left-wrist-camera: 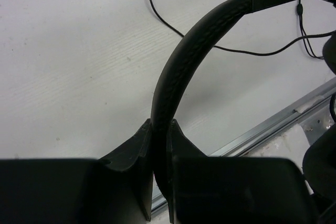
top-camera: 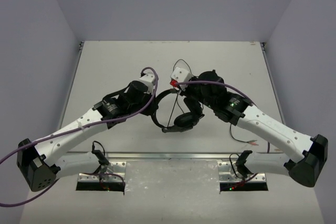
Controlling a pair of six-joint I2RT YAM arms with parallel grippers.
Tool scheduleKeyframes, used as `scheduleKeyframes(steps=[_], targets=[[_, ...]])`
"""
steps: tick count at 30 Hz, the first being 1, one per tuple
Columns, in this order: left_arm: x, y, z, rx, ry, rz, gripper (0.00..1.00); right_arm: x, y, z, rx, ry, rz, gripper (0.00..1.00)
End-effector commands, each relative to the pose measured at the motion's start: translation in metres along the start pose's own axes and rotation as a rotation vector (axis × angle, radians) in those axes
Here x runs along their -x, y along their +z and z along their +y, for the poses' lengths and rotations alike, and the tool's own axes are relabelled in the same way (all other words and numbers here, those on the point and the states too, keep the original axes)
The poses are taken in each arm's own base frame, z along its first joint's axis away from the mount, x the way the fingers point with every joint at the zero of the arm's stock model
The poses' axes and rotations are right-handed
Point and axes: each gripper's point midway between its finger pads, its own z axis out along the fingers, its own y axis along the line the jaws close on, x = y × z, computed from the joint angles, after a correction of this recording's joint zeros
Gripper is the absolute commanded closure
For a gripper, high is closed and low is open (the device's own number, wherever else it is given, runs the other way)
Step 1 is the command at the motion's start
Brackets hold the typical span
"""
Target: Wrap the headphones
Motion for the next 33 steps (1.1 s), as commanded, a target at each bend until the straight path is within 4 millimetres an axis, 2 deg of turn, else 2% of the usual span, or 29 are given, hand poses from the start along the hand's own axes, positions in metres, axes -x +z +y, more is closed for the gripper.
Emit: scheduleKeyframes(steps=[1, 4, 6, 9, 12, 14, 18, 22, 25, 28, 29, 33], targets=[[-0.015, -0.017, -0.005, -0.059, 0.073, 0.042, 1.0, 0.025, -0.013, -0.06, -0.169, 0.123, -0.141, 0.98], [-0.012, -0.026, -0.019, -0.147, 0.096, 0.028, 1.0, 0.014, -0.006, -0.057, -0.133, 0.161, -0.137, 0.98], [-0.009, -0.03, -0.025, -0.182, 0.113, 0.021, 1.0, 0.014, -0.002, -0.046, -0.072, 0.16, -0.159, 0.93], [-0.004, -0.034, -0.026, -0.183, 0.129, 0.014, 1.0, 0.007, 0.004, -0.043, -0.055, 0.168, -0.14, 0.91], [0.004, -0.038, -0.025, -0.168, 0.135, -0.005, 1.0, -0.001, 0.009, -0.036, -0.015, 0.194, -0.14, 0.93], [0.014, -0.042, -0.025, -0.159, 0.133, -0.035, 1.0, -0.01, 0.013, -0.029, 0.007, 0.2, -0.123, 0.98], [0.03, -0.046, -0.012, -0.061, 0.105, -0.079, 1.0, -0.019, 0.013, -0.032, -0.023, 0.224, -0.13, 0.99], [0.041, -0.056, -0.018, -0.084, 0.103, -0.105, 0.99, -0.032, 0.016, -0.032, -0.01, 0.276, -0.125, 0.98], [0.061, -0.071, -0.02, -0.079, 0.086, -0.178, 0.99, -0.038, 0.018, -0.027, 0.01, 0.3, -0.129, 0.98], [0.089, -0.087, -0.012, -0.004, 0.023, -0.268, 1.0, -0.031, 0.016, -0.012, 0.069, 0.341, -0.196, 0.88], [0.104, -0.097, -0.015, -0.007, 0.004, -0.306, 1.0, -0.031, 0.016, -0.006, 0.087, 0.371, -0.224, 0.87], [0.134, -0.118, -0.03, -0.055, -0.018, -0.365, 1.0, -0.021, 0.023, 0.024, 0.232, 0.456, -0.308, 0.83]])
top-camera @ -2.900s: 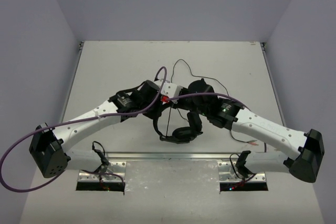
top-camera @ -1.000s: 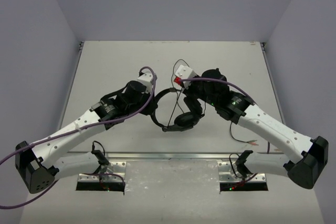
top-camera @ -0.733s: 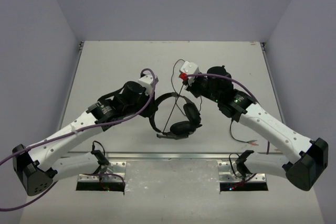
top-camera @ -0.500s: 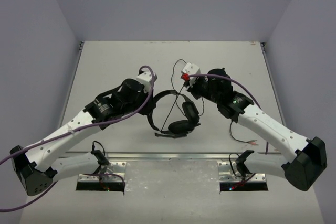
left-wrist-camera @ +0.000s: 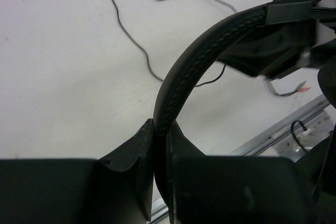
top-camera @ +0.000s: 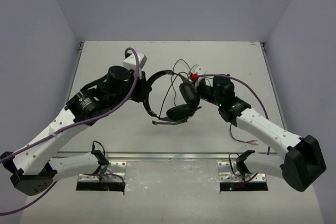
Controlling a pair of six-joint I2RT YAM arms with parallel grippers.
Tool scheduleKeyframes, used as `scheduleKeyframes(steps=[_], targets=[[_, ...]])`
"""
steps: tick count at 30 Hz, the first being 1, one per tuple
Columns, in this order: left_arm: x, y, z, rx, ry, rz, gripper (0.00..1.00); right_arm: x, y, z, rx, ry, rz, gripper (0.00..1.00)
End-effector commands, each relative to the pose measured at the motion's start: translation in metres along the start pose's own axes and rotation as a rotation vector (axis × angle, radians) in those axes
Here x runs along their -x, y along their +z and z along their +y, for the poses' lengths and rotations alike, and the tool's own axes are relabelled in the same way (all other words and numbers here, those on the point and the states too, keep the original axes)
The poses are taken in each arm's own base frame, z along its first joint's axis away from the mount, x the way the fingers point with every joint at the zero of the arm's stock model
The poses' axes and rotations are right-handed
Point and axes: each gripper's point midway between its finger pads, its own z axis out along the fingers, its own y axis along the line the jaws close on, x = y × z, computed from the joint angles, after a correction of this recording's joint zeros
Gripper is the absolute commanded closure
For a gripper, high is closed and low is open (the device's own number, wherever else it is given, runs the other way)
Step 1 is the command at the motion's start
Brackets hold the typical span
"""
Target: Wrap the headphones
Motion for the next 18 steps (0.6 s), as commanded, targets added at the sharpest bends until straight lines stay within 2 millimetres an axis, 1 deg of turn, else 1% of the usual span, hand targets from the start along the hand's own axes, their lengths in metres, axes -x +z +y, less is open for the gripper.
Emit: scheduleKeyframes(steps=[1, 2, 3, 5, 6, 7, 9, 10, 11, 12, 13, 14, 15, 16, 17, 18], targets=[[0.064, -0.027, -0.024, -0.087, -0.086, -0.186, 1.0, 0.028, 0.01, 0.028, 0.159, 0.116, -0.161, 0.81], [0.069, -0.029, -0.029, -0.112, -0.09, -0.193, 0.99, 0.028, 0.013, 0.032, 0.186, 0.142, -0.171, 0.8], [0.08, -0.035, -0.033, -0.131, -0.096, -0.216, 1.0, 0.029, 0.016, 0.036, 0.211, 0.163, -0.182, 0.79], [0.088, -0.036, -0.039, -0.147, -0.099, -0.222, 1.0, 0.031, 0.026, 0.044, 0.259, 0.232, -0.217, 0.72], [0.099, -0.043, -0.042, -0.161, -0.105, -0.24, 1.0, 0.031, 0.03, 0.046, 0.272, 0.249, -0.229, 0.69], [0.101, -0.04, -0.044, -0.159, -0.108, -0.23, 1.0, 0.027, 0.041, 0.048, 0.288, 0.28, -0.236, 0.66], [0.108, -0.044, -0.047, -0.165, -0.124, -0.234, 1.0, 0.019, 0.055, 0.051, 0.3, 0.316, -0.218, 0.65], [0.118, -0.05, -0.049, -0.173, -0.133, -0.257, 1.0, 0.019, 0.062, 0.053, 0.314, 0.327, -0.225, 0.65], [0.125, -0.052, -0.047, -0.158, -0.154, -0.276, 1.0, 0.007, 0.073, 0.058, 0.333, 0.369, -0.195, 0.66], [0.129, -0.055, -0.045, -0.144, -0.167, -0.286, 1.0, 0.004, 0.077, 0.062, 0.344, 0.385, -0.189, 0.66], [0.143, -0.062, -0.043, -0.126, -0.187, -0.317, 1.0, 0.005, 0.08, 0.065, 0.353, 0.402, -0.208, 0.66], [0.151, -0.065, -0.032, -0.062, -0.232, -0.345, 1.0, 0.003, 0.083, 0.072, 0.366, 0.412, -0.206, 0.67], [0.153, -0.066, -0.027, -0.028, -0.251, -0.344, 1.0, -0.007, 0.088, 0.076, 0.37, 0.428, -0.191, 0.69], [0.162, -0.07, -0.024, -0.005, -0.279, -0.37, 1.0, -0.005, 0.09, 0.08, 0.374, 0.435, -0.205, 0.69], [0.166, -0.07, -0.017, 0.03, -0.319, -0.394, 1.0, -0.006, 0.093, 0.089, 0.394, 0.439, -0.197, 0.7], [0.173, -0.071, -0.018, 0.024, -0.334, -0.425, 1.0, -0.014, 0.097, 0.094, 0.405, 0.448, -0.175, 0.74]])
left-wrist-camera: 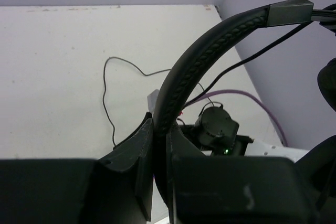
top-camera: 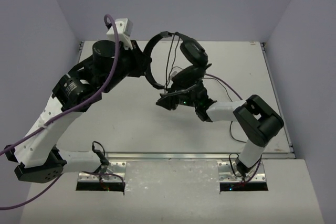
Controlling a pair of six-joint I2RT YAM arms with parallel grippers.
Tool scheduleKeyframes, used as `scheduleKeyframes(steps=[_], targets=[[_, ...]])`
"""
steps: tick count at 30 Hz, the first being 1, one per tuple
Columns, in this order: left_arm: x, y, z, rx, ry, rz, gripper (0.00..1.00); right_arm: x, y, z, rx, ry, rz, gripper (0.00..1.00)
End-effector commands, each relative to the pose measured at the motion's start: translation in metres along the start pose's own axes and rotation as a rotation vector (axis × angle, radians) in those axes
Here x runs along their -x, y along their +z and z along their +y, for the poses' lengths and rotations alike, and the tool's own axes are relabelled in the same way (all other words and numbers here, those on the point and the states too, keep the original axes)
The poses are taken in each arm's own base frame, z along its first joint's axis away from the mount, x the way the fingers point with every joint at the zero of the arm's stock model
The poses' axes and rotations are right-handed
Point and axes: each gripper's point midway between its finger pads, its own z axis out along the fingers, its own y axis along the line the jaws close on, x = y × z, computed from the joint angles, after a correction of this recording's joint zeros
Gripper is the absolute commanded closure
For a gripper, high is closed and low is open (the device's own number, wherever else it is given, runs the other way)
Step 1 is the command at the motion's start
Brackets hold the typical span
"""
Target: Wrap the headphones
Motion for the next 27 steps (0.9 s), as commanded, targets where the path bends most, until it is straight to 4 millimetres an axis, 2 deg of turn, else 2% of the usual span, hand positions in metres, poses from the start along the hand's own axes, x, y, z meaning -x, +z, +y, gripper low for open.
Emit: scheduleKeyframes(steps=[1, 2, 3, 4, 5, 6, 9, 11, 12, 13, 14, 15, 16, 17, 18, 19, 21, 22, 27], targets=[[0.053, -0.014, 0.0, 0.042, -0.162, -0.193, 1.0, 0.032, 0.017, 0.03, 0.104, -0.023, -0.102, 0.77], [0.059, -0.014, 0.003, 0.067, -0.186, -0.217, 1.0, 0.026, 0.02, 0.036, 0.113, -0.023, -0.089, 0.82], [0.055, -0.006, 0.005, 0.096, -0.187, -0.201, 1.0, 0.022, 0.021, 0.038, 0.114, -0.025, -0.083, 0.92], [0.06, -0.006, 0.011, 0.136, -0.21, -0.217, 1.0, 0.013, 0.02, 0.041, 0.11, -0.02, -0.072, 0.95], [0.058, 0.002, 0.013, 0.162, -0.213, -0.209, 1.0, 0.011, 0.018, 0.044, 0.112, -0.018, -0.072, 0.98], [0.059, 0.004, 0.017, 0.183, -0.227, -0.215, 0.99, 0.011, 0.017, 0.047, 0.119, -0.025, -0.083, 0.99], [0.064, 0.012, 0.035, 0.289, -0.269, -0.263, 1.0, -0.007, 0.009, 0.058, 0.118, -0.006, -0.047, 0.99], [0.07, 0.014, 0.06, 0.404, -0.281, -0.298, 1.0, -0.015, 0.007, 0.068, 0.102, -0.008, -0.026, 0.99], [0.073, 0.02, 0.069, 0.443, -0.284, -0.304, 1.0, -0.03, 0.001, 0.067, 0.074, -0.001, 0.015, 0.99], [0.078, 0.025, 0.09, 0.491, -0.305, -0.305, 1.0, -0.028, -0.002, 0.082, 0.086, -0.018, 0.012, 0.99], [0.073, 0.036, 0.101, 0.519, -0.304, -0.278, 1.0, -0.029, -0.004, 0.082, 0.046, -0.023, 0.008, 0.99], [0.07, 0.043, 0.114, 0.55, -0.308, -0.266, 1.0, -0.041, -0.009, 0.084, 0.028, -0.027, 0.047, 0.99], [0.07, 0.045, 0.134, 0.606, -0.325, -0.272, 1.0, -0.037, -0.013, 0.102, 0.052, -0.052, 0.04, 0.99], [0.067, 0.054, 0.144, 0.631, -0.322, -0.27, 1.0, -0.036, -0.015, 0.101, 0.005, -0.07, 0.035, 0.99], [0.056, 0.061, 0.157, 0.667, -0.328, -0.248, 1.0, -0.047, -0.018, 0.111, 0.006, -0.102, 0.086, 0.99], [0.056, 0.063, 0.175, 0.708, -0.339, -0.259, 1.0, -0.04, -0.022, 0.12, 0.012, -0.131, 0.078, 0.99], [0.046, 0.068, 0.193, 0.761, -0.348, -0.25, 1.0, -0.038, -0.023, 0.125, -0.023, -0.196, 0.133, 0.99], [0.038, 0.069, 0.206, 0.815, -0.348, -0.261, 1.0, -0.036, -0.024, 0.137, -0.004, -0.221, 0.146, 0.99], [0.009, 0.064, 0.227, 0.912, -0.411, -0.294, 1.0, 0.0, -0.022, 0.167, 0.055, -0.301, 0.206, 0.99]])
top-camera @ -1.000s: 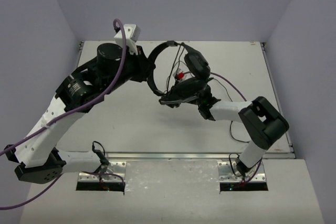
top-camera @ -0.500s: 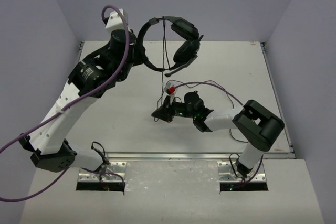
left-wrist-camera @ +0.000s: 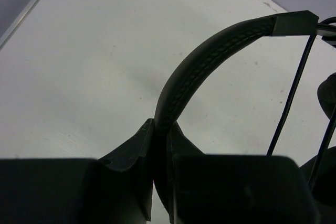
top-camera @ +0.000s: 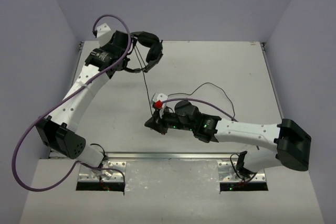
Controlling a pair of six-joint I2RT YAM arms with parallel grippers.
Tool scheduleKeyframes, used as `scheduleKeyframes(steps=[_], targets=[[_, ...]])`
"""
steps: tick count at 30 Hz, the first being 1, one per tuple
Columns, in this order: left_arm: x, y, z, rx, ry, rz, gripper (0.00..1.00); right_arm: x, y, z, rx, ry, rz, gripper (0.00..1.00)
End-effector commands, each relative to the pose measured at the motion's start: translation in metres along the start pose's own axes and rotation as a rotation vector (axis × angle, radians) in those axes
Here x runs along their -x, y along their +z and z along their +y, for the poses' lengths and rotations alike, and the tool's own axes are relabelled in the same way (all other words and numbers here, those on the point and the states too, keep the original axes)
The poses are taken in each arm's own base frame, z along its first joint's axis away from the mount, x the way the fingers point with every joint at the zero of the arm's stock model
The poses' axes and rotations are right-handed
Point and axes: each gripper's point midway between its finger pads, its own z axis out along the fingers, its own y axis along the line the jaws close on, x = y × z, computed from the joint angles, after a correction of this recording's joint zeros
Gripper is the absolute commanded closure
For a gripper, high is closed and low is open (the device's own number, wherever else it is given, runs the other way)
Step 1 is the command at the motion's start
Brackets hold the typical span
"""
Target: Wrap the headphones
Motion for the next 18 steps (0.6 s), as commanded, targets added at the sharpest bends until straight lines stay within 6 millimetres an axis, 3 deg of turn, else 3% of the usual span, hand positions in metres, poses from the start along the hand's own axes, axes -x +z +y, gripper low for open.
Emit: scheduleKeyframes(steps=[1, 10, 11, 12, 14, 15, 17, 18], targets=[[0.039, -0.006, 0.0, -0.025, -0.286, -0.176, 1.0, 0.007, -0.007, 0.011, 0.032, -0.084, 0.115, 0.99], [-0.009, 0.017, 0.014, 0.037, -0.229, -0.137, 1.0, 0.085, -0.012, 0.017, 0.047, -0.265, 0.115, 0.99], [-0.014, 0.018, 0.016, 0.036, -0.221, -0.14, 1.0, 0.1, -0.016, 0.013, 0.026, -0.328, 0.111, 0.99], [-0.035, 0.021, 0.019, 0.035, -0.145, -0.13, 1.0, 0.106, -0.016, 0.007, -0.001, -0.353, 0.118, 0.99], [-0.039, 0.014, 0.013, -0.029, -0.148, -0.169, 1.0, 0.126, -0.023, -0.001, -0.038, -0.412, 0.127, 0.99], [-0.058, 0.015, 0.009, -0.063, -0.096, -0.164, 1.0, 0.128, -0.023, -0.008, -0.052, -0.43, 0.145, 0.99], [-0.07, 0.008, 0.004, -0.125, -0.044, -0.171, 1.0, 0.137, -0.03, -0.021, -0.088, -0.494, 0.189, 0.99], [-0.088, 0.007, 0.004, -0.138, -0.002, -0.171, 1.0, 0.137, -0.031, -0.028, -0.107, -0.519, 0.21, 0.99]])
